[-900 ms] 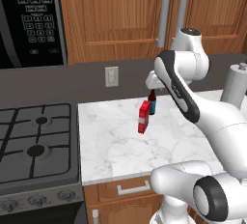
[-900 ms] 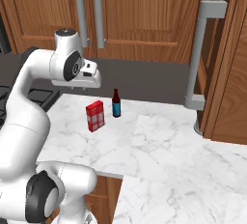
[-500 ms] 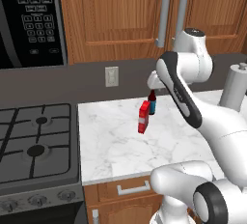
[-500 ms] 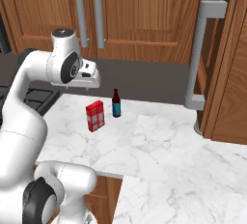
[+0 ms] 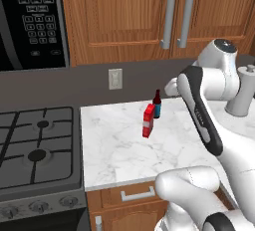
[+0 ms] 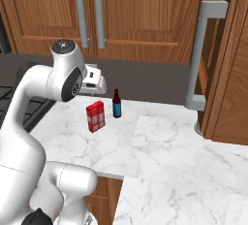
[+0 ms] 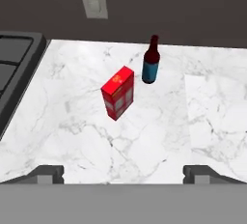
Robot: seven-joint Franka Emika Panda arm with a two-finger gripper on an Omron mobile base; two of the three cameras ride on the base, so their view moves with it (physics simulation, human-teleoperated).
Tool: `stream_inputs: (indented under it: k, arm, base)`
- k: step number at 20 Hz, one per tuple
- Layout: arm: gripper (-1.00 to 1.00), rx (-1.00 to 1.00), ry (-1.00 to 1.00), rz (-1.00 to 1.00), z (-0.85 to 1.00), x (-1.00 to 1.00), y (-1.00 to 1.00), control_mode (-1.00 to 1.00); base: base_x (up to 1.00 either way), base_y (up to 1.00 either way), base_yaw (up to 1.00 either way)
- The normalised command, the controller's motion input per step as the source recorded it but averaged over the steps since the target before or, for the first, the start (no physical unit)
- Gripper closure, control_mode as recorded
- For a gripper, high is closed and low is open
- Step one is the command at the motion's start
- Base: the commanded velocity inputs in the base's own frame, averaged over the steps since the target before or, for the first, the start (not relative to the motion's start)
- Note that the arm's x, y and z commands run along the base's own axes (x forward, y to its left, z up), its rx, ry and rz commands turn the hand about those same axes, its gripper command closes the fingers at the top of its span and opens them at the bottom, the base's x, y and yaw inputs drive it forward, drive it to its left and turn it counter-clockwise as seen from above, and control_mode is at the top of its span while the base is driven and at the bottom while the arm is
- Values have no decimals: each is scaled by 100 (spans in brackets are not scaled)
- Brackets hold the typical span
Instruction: Pick the pan from the cabinet and place it on the stove. Then turn on the stove burner for the pan.
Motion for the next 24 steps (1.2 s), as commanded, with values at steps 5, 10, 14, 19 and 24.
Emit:
stream_inputs:
  k: [5,10,14,19,24]
  arm:
    - [-100,0,-38,-2,13,-50,-31,-100]
    - [-100,0,-29,0,35,-18,-27,-100]
    - [-100,0,-24,0,48,0,-12,-100]
    - [-100,-1,-22,0,56,8,-1,-100]
    - [-100,-4,-24,0,55,10,6,-100]
  base:
    - [0,0,0]
    - [0,0,0]
    - [0,0,0]
    - [0,0,0]
    - [0,0,0]
